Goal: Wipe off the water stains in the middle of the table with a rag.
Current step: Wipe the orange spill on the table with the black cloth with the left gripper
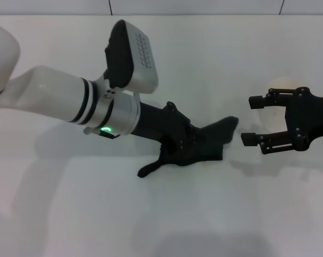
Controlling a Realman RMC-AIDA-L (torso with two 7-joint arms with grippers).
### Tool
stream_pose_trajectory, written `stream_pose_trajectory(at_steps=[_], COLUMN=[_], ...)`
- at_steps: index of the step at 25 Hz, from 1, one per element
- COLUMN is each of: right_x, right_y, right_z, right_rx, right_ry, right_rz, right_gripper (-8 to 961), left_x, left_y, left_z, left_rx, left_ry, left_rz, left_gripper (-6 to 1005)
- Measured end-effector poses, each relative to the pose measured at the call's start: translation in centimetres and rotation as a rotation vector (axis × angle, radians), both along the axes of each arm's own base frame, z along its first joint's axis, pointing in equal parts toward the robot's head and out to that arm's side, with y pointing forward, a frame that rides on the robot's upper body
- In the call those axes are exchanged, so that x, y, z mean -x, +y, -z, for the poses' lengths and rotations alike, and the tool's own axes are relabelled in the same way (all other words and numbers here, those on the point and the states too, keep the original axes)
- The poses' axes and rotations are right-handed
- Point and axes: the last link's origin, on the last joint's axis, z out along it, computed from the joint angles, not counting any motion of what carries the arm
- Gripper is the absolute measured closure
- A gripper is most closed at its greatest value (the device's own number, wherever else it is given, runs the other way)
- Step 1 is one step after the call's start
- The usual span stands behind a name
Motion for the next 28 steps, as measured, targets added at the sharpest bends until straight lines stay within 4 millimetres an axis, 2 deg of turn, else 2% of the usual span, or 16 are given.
stream_pose_trajectory(at_steps=[7,15,28], right_x=[0.0,0.2,0.3], right_y=[0.1,0.1,0.2], right_z=[0.0,0.0,0.0], right_rx=[-0.001,0.001,0.001], right_ry=[0.0,-0.001,-0.002], right_rz=[0.0,-0.006,-0.007], right_gripper=[100,99,100], left_x=[-0.8,-0.8,1.0], left_y=[-1.3,-2.1,-1.0], left_z=[1.4,1.9,1.2], left_rx=[0.056,0.089,0.02], left_ry=[-0.003,0.001,0.045], left_rz=[0.04,0.059,0.019], left_gripper=[892,886,877])
